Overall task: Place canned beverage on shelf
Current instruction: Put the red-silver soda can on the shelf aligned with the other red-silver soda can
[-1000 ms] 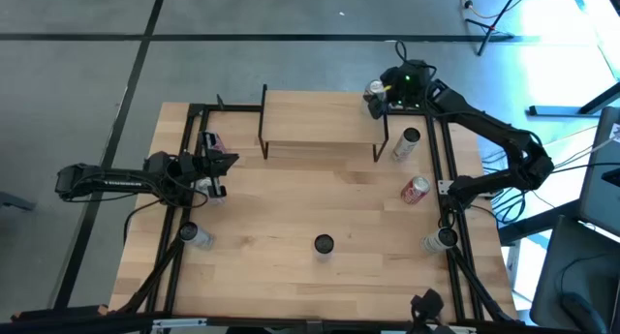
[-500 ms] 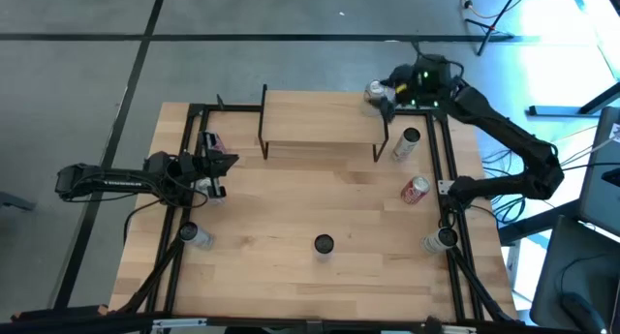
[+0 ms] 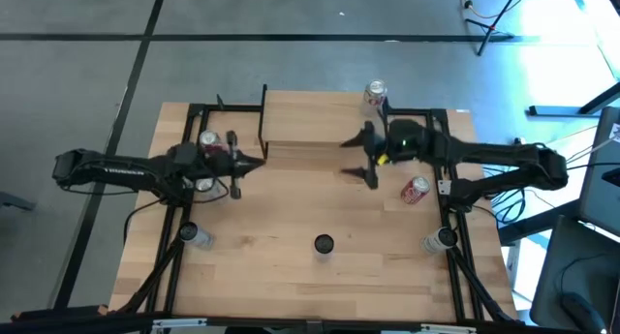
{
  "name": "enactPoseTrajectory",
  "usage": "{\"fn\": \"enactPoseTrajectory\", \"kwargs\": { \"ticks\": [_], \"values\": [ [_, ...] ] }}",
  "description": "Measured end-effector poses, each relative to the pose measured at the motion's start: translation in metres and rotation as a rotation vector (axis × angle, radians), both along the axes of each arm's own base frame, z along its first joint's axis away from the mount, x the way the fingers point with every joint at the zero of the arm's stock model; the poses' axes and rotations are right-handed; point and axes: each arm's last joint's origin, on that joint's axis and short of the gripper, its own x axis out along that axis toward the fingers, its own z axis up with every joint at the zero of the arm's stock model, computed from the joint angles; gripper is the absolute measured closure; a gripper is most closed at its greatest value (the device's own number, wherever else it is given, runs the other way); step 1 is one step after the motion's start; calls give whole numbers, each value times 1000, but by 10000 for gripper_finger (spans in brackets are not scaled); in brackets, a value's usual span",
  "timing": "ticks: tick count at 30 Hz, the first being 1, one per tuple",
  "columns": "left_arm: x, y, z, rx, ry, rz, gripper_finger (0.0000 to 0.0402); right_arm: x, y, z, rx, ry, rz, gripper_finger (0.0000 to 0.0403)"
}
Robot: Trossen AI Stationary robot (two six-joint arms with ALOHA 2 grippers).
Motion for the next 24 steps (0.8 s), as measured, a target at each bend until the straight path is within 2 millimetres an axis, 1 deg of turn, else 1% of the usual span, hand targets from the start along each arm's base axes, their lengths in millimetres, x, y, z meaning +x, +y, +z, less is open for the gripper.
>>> {"fn": "enactPoseTrajectory", "kwargs": {
  "ticks": [1, 3, 6, 9, 11, 14, 17, 20, 22, 24],
  "values": [
    [5, -2, 2, 0, 19, -42, 396, 0, 4, -4, -6, -19, 19, 54],
    [11, -2, 9, 40, 28, -53, 396, 1, 12, -11, -12, -49, 49, 54],
    [17, 0, 24, 38, 0, 9, 396, 1, 22, -21, -40, -85, 95, 54],
    [17, 3, 30, -4, 21, 110, 393, 1, 28, -21, -64, -105, 125, 54],
    [16, 5, 34, -8, 88, 176, 378, 2, 31, -21, -66, -114, 135, 54],
    [13, 7, 41, -65, 209, 245, 335, 2, 31, -20, -70, -124, 136, 54],
    [14, 6, 52, -171, 312, 249, 274, 2, 31, -19, -87, -126, 137, 54],
    [19, 6, 58, -245, 448, 262, 210, 2, 31, -20, -116, -128, 145, 54],
    [22, 6, 62, -277, 514, 288, 172, 2, 31, -18, -123, -140, 146, 54],
    [23, 7, 63, -275, 598, 322, 142, 2, 31, -18, -125, -148, 146, 54]
  ]
}}
